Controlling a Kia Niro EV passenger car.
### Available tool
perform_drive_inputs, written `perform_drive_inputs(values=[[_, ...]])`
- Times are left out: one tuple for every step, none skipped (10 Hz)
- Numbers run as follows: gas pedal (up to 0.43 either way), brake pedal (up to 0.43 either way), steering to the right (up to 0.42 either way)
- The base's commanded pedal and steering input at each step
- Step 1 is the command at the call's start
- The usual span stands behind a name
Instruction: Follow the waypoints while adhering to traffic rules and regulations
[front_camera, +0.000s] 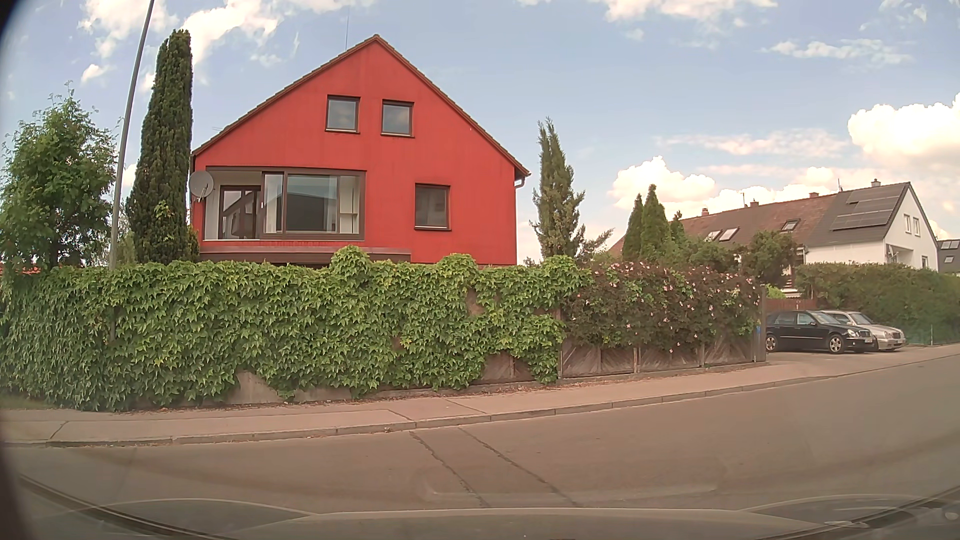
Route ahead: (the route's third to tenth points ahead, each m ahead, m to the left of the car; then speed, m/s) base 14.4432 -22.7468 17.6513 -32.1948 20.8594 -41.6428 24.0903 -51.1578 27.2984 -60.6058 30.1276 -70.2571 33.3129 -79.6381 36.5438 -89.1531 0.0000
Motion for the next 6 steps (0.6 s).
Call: perform_drive_inputs(values=[[0.000, 0.628, 0.544], [0.000, 0.628, 0.544], [0.000, 0.634, 0.544], [0.000, 0.628, 0.545], [0.000, 0.628, 0.545], [0.000, 0.628, 0.545]])
